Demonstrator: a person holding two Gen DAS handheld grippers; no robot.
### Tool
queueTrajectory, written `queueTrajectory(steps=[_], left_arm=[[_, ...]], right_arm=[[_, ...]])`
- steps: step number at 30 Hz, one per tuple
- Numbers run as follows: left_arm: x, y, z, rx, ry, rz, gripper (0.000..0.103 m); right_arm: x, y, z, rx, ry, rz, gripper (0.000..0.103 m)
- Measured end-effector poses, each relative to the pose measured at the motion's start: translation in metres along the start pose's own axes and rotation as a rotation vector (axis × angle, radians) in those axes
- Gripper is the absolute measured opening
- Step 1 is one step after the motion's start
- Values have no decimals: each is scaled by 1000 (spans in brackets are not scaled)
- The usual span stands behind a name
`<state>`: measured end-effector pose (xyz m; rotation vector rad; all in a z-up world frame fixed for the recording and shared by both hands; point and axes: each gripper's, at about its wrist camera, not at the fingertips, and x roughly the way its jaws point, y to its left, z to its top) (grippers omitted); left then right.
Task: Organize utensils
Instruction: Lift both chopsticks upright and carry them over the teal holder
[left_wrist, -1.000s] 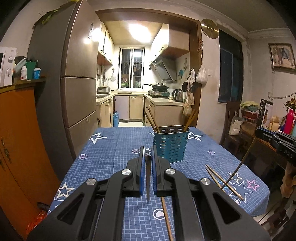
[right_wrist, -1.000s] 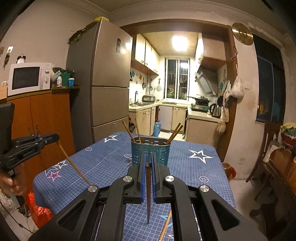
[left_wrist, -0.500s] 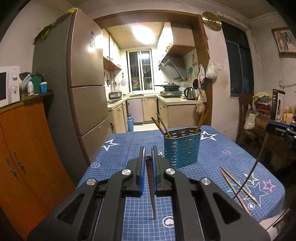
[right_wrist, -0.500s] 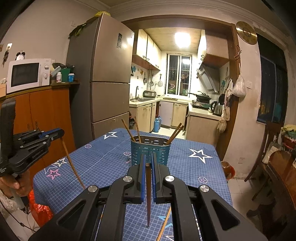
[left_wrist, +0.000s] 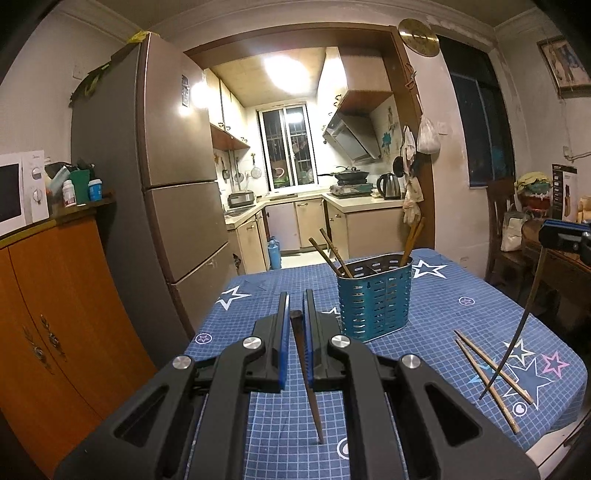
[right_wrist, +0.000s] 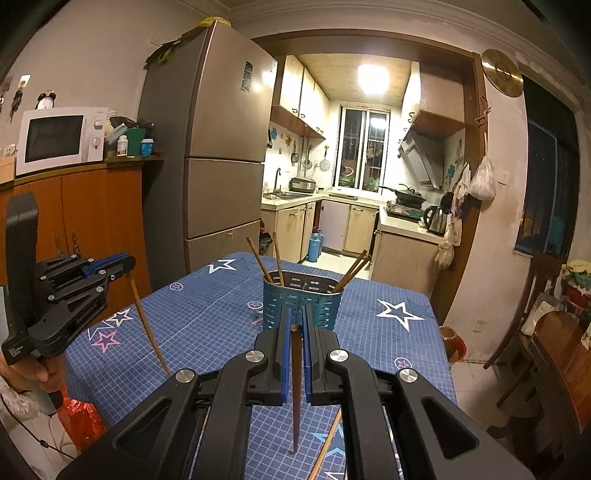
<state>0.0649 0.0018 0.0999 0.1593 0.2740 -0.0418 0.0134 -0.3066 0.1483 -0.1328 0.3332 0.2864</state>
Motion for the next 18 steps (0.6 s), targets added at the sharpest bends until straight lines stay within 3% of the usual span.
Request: queueTrajectory(steps=[18], left_arm=[[13,-10,15,32,-9,-16,5]], right_arm=[[7,10,51,-13,-31,46,7]])
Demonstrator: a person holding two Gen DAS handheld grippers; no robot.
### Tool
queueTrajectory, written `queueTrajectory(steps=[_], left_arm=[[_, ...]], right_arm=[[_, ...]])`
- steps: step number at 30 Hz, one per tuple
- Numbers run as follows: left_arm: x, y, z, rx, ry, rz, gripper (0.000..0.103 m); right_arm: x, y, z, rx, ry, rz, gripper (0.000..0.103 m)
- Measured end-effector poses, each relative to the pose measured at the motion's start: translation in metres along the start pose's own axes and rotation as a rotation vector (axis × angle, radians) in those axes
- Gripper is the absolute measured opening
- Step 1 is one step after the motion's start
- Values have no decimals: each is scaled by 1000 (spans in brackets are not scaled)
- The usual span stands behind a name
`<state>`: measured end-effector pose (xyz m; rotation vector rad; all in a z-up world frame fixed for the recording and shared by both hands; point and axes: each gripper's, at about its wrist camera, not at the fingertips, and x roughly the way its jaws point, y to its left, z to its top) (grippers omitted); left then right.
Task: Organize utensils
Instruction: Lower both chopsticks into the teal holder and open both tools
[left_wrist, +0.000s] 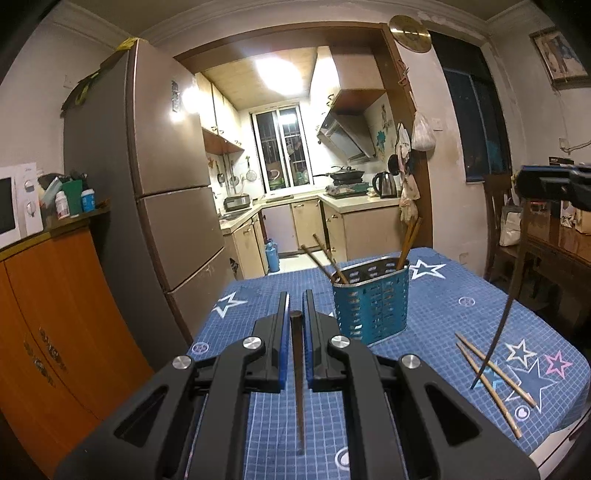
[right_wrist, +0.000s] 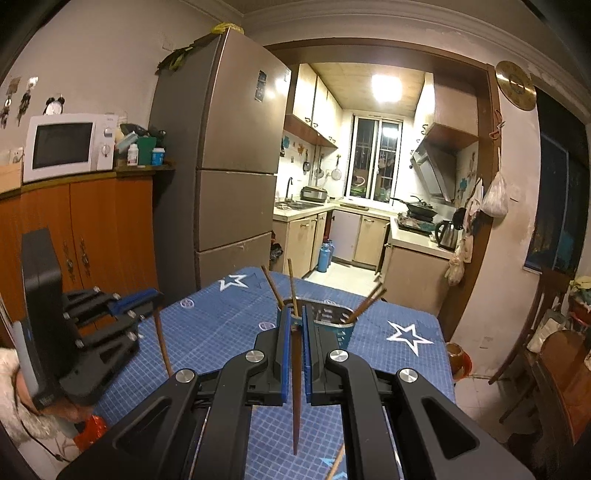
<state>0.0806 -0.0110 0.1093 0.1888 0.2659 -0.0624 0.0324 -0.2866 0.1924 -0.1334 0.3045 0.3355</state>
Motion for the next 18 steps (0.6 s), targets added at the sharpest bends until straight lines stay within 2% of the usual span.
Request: queueTrajectory(steps=[2,6,11,15,18], left_arm=[[2,-2,10,-7,-18,-18,5],[13,-2,46,-51,-69,-101,5],[35,-6,94,-111,-138,-180,5],[57,-5,135,-183,-239,-211,5],[74,-7,150,-217,-305,-227,5]], right_arm=[[3,-2,10,14,-7,8,7],[14,-6,43,32,-55,-3,7],[33,-19,82,64,-154,-54,7],[56,-42,108,123,-233,-92,7],[74,-62,119,179,-285,-115,7]])
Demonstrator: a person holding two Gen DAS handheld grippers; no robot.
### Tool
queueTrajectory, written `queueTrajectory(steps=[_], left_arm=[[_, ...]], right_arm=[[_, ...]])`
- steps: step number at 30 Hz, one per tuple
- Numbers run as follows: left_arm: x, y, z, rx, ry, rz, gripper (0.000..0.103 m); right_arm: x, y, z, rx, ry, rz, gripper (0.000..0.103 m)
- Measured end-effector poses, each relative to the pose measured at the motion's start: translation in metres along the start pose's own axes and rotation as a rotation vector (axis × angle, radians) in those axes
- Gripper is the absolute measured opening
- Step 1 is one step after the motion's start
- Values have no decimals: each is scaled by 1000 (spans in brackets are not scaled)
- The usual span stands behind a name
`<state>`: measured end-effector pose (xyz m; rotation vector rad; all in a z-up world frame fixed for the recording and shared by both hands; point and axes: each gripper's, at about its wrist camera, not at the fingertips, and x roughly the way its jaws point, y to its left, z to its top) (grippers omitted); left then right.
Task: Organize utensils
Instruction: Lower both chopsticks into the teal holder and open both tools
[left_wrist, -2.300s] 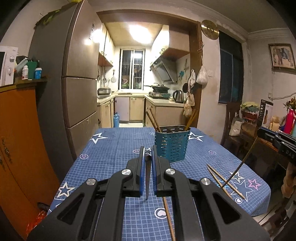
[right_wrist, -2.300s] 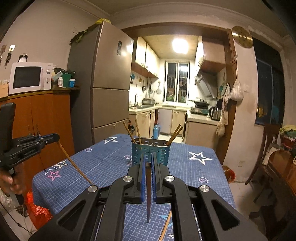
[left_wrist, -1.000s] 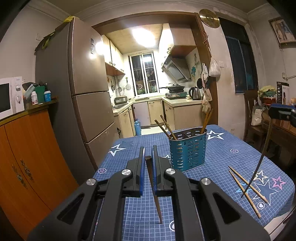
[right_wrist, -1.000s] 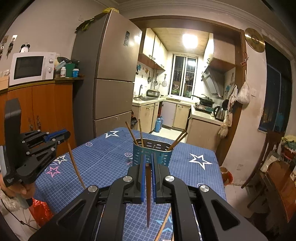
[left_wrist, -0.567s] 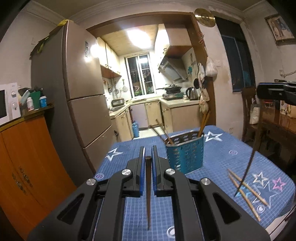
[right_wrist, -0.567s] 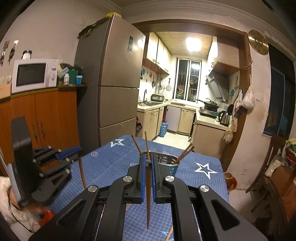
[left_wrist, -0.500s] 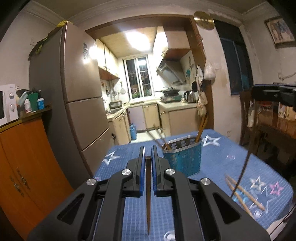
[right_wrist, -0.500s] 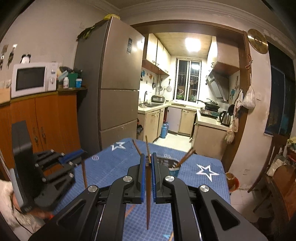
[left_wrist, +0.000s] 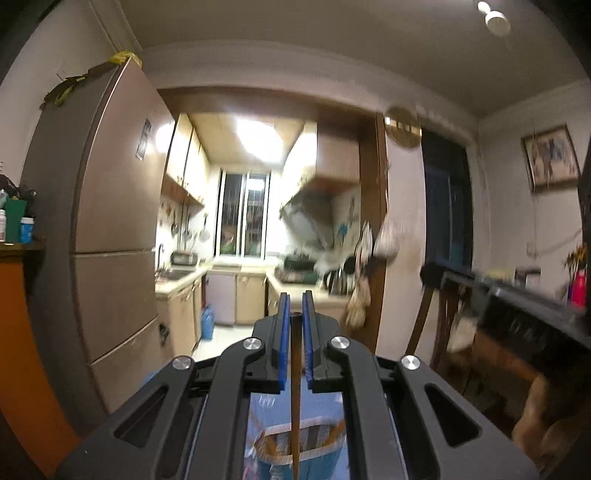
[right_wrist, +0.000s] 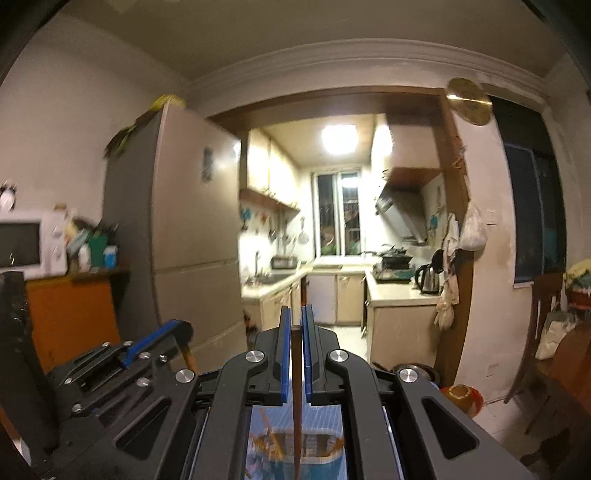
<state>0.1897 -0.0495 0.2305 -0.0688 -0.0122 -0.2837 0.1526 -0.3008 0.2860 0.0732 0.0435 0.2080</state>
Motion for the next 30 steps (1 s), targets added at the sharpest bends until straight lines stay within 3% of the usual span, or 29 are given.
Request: queueTrajectory(steps=[4,8,12,16,21,23,26,30], left_arm=[[38,2,-7,-28,-15,14,5],[72,-4,-26,16,-32,64,5],[94,-6,-37,29,-32,72,5],[112,-2,-57,28,5,61,5],[128,15,-89,-4,106,80,6],[127,25,-94,-32,133,85,7],[119,34,-89,-42,133,90,7],[76,46,-65,-60,68,93,7]], right_arm=[[37,-19,-7,59,-16,-33,7],[66,-32,-20,95,-26,-60,7],[100,-38,-40,120,14,-70,7],[126,-41,-70,125,77,-86,7],[148,-55,-102,172,167,-82,10],[146,-59,-107,178,176,-87,29],[134,-60,-104,173,171,-92,29],[97,-68,-86,174,142,-77,29]])
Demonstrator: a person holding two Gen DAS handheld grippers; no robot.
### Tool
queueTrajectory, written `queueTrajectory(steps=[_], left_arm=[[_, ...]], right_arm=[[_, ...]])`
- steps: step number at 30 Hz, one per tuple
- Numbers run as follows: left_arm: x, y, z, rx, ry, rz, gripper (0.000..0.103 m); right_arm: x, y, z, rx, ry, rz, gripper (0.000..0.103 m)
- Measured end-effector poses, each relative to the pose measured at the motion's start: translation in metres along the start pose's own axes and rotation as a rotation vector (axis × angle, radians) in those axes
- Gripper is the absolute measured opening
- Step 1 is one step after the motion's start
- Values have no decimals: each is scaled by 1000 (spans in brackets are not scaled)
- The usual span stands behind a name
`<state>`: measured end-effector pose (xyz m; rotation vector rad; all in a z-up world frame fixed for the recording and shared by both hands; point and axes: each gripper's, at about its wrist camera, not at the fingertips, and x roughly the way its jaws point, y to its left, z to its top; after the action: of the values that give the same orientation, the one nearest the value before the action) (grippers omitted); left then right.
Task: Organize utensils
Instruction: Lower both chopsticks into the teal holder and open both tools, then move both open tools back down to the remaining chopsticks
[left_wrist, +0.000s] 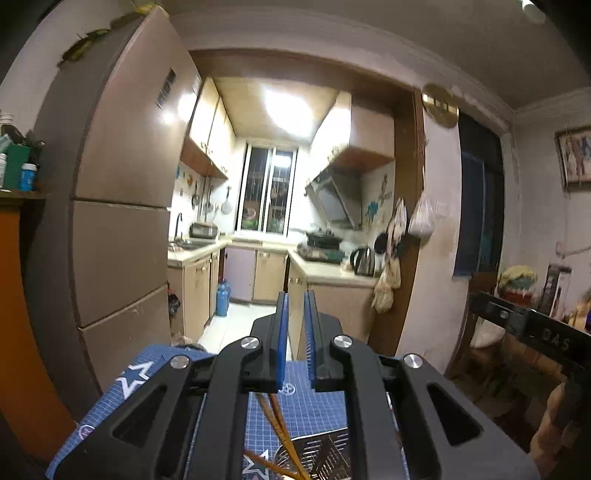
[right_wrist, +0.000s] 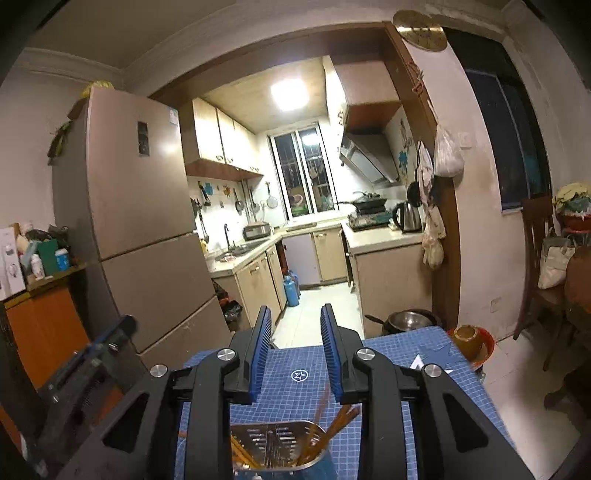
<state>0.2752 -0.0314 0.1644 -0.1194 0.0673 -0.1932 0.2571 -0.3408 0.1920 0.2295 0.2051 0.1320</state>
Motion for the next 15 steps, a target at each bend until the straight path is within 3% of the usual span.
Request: queueTrajectory(steps=[5,7,9,13,15], left_arm=[[-88,11,19,63,-99,-12,7],[-122,14,18,97,-118,-1,17],[-156,20,10,120,-117,1,46],[-220,29,-20,171,-98,4,59],[-242,31,-37,177,-75,-19,62]], right_arm=[[-92,-30,12,35,-34,40,29],[-130,-41,10,25,-55,48,30],[-174,-49,0,-29,-69,34,32],[-247,-55,-42,-137,-67,-6,48],[-271,-56,-73,-185,-34,-22,48]])
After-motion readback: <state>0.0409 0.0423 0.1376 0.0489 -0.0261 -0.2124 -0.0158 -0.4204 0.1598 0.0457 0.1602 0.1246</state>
